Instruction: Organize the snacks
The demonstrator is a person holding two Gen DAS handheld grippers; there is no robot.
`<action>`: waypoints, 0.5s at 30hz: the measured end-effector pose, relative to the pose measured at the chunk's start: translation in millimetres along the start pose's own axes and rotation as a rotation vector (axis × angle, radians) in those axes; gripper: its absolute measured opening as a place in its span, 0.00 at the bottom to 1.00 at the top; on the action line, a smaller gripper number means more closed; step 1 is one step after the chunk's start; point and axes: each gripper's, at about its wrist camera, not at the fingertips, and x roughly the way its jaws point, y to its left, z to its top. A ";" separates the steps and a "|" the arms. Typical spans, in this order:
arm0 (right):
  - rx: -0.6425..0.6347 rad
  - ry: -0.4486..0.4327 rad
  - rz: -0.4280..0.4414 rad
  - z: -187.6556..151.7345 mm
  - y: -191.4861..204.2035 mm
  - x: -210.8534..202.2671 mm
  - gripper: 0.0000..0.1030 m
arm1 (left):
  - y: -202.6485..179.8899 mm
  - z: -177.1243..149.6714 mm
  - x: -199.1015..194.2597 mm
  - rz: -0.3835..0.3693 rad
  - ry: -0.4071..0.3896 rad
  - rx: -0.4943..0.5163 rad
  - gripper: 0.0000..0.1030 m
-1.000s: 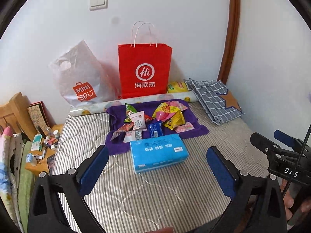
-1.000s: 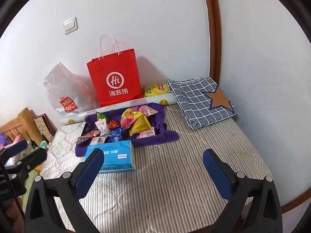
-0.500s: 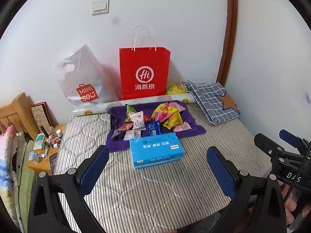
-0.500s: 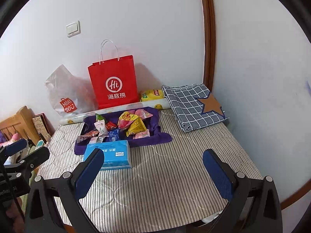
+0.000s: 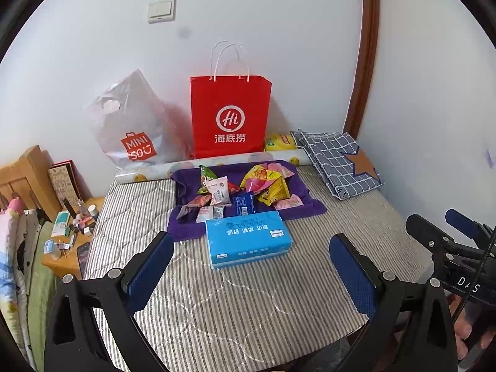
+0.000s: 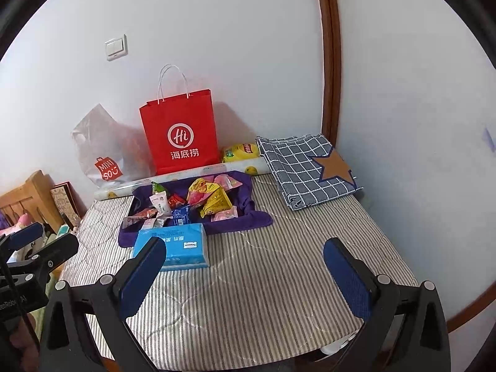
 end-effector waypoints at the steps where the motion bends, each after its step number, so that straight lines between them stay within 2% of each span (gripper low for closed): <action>1: 0.001 0.000 0.000 0.1 0.0 0.2 1.00 | -0.1 -0.2 -0.3 0.000 -0.001 0.002 0.97; 15: -0.006 -0.006 0.003 -2.0 5.5 -1.2 1.00 | 4.9 -1.5 -1.9 0.000 -0.002 -0.013 0.97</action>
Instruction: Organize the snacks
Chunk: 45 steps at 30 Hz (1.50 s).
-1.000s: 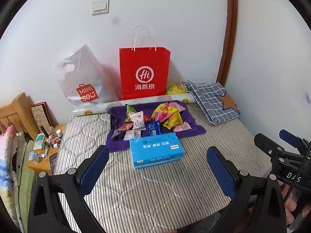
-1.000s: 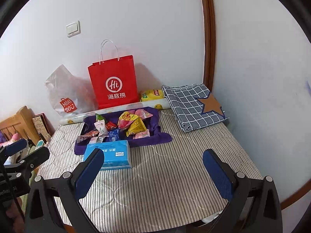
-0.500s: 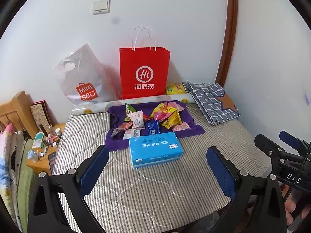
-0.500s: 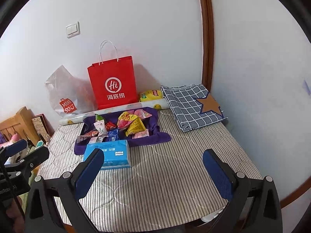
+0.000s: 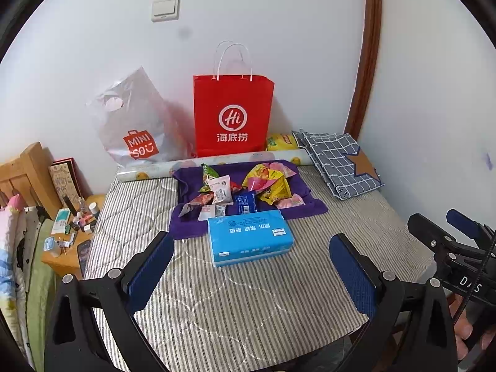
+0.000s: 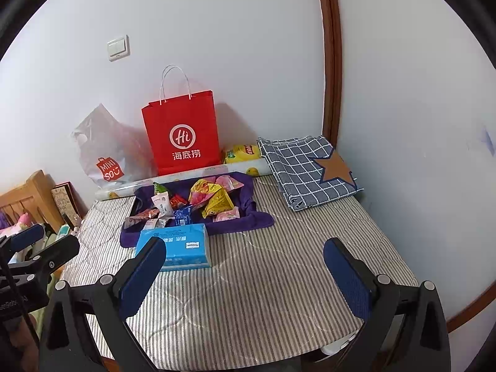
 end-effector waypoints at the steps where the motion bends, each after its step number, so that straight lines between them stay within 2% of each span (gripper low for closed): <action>1: -0.002 -0.002 -0.003 -0.5 0.4 -0.8 1.00 | 0.1 0.0 -0.3 -0.001 -0.001 -0.001 0.97; 45: -0.009 -0.012 0.007 -1.6 7.6 -10.3 1.00 | 1.1 -2.3 -4.6 0.003 -0.001 -0.013 0.97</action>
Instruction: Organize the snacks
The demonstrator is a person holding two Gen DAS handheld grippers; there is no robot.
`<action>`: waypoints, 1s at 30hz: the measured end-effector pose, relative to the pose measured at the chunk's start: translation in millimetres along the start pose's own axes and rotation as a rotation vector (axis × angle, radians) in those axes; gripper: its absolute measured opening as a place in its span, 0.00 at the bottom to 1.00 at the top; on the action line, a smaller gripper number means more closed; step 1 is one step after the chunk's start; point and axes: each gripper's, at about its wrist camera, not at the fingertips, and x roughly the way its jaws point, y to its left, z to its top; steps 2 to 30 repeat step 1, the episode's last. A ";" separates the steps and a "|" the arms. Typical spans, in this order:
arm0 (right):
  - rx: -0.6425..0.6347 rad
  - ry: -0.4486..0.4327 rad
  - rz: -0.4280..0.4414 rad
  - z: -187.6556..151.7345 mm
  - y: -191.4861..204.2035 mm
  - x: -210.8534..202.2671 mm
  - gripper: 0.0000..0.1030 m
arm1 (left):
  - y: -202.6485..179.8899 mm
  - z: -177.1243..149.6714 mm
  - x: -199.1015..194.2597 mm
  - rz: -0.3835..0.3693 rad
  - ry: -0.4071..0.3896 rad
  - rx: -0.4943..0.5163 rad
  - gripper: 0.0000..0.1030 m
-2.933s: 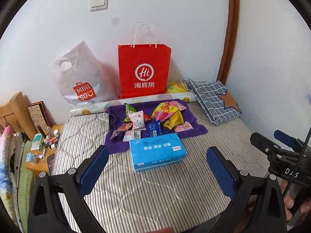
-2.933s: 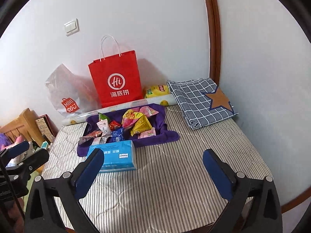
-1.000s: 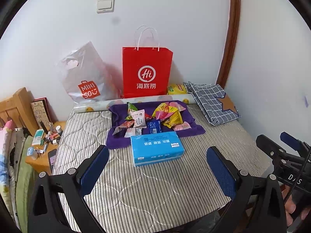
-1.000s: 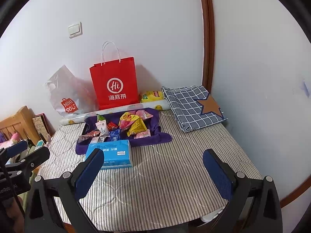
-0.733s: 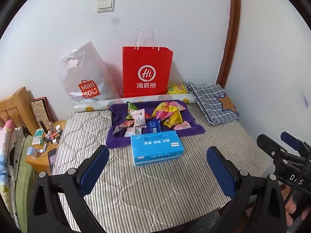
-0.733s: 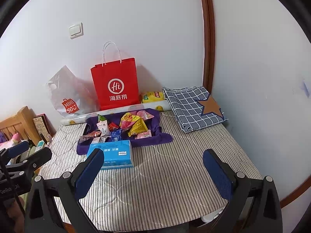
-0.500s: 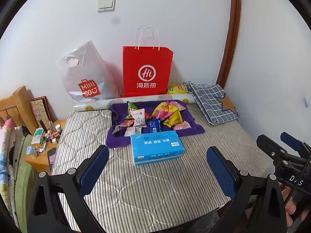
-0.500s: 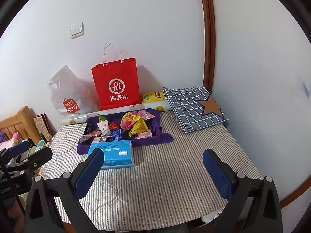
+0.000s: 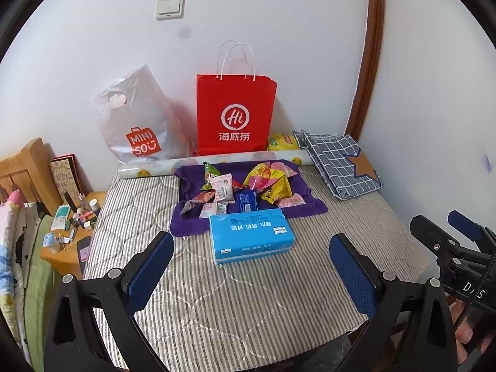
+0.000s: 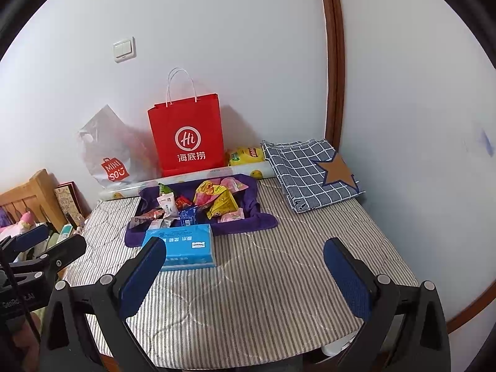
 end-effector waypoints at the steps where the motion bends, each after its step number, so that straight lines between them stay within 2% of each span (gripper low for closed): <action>1: 0.000 0.000 0.000 0.0 0.0 0.0 1.00 | 0.1 -0.2 -0.6 0.002 -0.005 0.000 0.97; 30: 0.000 0.000 0.000 0.0 0.0 0.0 1.00 | 0.1 -0.2 -0.6 0.002 -0.005 0.000 0.97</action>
